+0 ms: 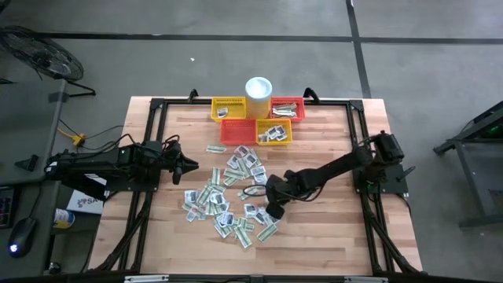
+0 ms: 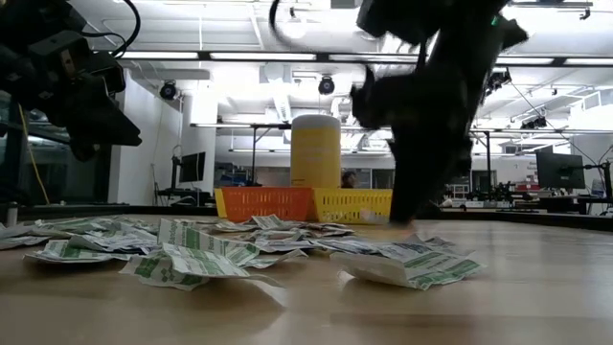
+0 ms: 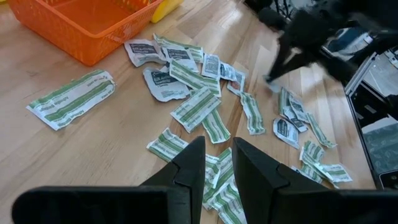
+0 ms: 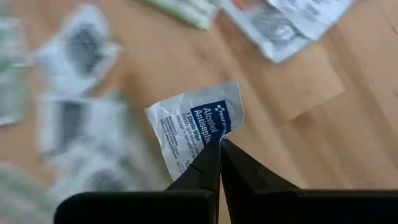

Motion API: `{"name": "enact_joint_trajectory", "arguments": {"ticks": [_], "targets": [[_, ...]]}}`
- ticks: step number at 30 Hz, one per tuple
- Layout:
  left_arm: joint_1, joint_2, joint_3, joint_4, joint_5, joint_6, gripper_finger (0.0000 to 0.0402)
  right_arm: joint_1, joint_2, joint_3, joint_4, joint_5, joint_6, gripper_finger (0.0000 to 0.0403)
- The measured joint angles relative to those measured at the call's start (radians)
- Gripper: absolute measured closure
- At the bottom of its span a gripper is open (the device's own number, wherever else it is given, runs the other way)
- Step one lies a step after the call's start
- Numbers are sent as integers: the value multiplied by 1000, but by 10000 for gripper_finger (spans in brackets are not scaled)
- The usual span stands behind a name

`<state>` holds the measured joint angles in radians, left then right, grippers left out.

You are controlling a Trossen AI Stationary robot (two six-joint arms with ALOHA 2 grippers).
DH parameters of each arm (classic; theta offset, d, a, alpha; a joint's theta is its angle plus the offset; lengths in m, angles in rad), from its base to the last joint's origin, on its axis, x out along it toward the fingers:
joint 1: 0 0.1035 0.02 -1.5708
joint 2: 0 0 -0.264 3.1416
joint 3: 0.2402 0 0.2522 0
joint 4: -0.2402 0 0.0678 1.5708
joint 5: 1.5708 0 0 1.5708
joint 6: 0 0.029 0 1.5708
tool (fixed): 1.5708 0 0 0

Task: Pick & Place First Aid Supplies
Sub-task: Put the blue alcohol pad into the top yellow basket

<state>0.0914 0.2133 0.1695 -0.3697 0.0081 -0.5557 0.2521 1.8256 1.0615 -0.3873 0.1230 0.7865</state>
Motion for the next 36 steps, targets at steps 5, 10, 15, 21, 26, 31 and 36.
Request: {"name": "enact_joint_trajectory", "arguments": {"ticks": [5,10,15,21,26,31,36], "targets": [[0,0,0,0,0,0,321,22,-85,2,6,51,2,402],[0,0,0,0,0,0,321,49,-170,2,11,212,-9,402],[0,0,0,0,0,0,321,64,-215,2,67,419,-101,402],[0,0,0,1,-2,2,321,47,-218,3,311,533,-333,403],[0,0,0,15,-118,57,321,19,-218,4,497,550,-519,403],[0,0,0,6,-154,54,321,-13,-217,58,486,559,-575,403],[0,0,0,23,-161,54,321,-40,-217,121,473,567,-640,403]]}}
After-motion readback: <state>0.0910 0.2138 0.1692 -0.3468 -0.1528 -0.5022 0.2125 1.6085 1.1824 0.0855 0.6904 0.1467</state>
